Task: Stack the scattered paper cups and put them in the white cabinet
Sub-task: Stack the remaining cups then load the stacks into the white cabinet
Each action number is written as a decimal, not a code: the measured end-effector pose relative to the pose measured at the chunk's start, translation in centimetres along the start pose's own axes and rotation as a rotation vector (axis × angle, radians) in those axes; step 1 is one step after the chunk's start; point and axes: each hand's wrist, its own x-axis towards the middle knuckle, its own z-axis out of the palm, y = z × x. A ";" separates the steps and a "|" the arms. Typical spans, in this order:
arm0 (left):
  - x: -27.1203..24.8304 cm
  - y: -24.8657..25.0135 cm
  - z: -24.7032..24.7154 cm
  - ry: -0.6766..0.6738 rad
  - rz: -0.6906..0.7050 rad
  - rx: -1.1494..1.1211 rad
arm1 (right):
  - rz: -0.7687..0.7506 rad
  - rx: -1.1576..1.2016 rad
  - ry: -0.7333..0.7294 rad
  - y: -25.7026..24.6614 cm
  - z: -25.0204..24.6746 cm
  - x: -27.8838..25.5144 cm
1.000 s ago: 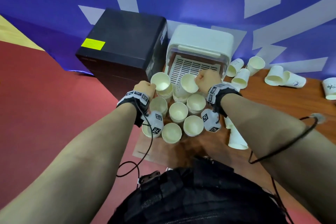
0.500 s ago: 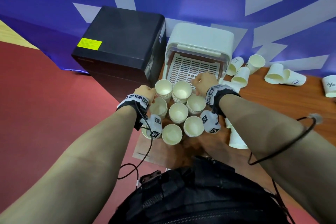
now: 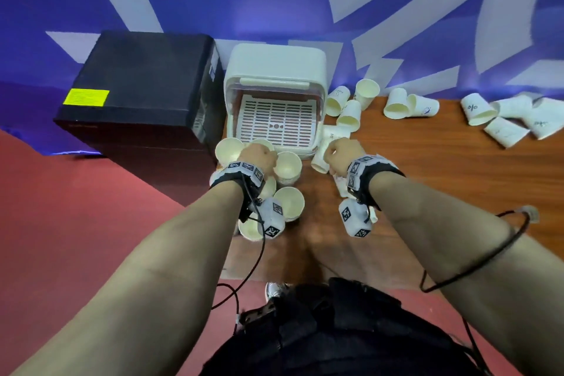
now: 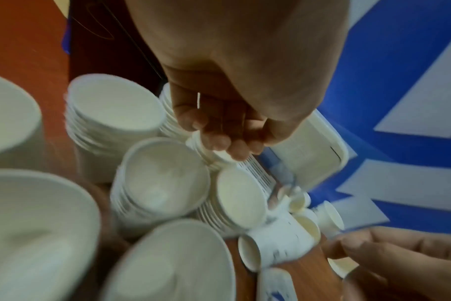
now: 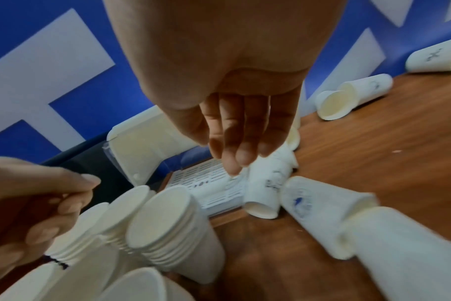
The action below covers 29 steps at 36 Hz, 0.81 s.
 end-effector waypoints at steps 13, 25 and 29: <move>-0.1 8.5 8.6 -0.154 0.119 0.222 | 0.298 0.096 0.035 15.0 -4.5 -3.3; 1.5 18.6 17.9 -0.108 0.011 0.286 | 0.169 0.203 -0.046 24.1 -10.1 2.8; 2.2 20.5 21.5 -0.146 -0.040 0.333 | 0.178 0.196 -0.051 28.5 -12.3 5.4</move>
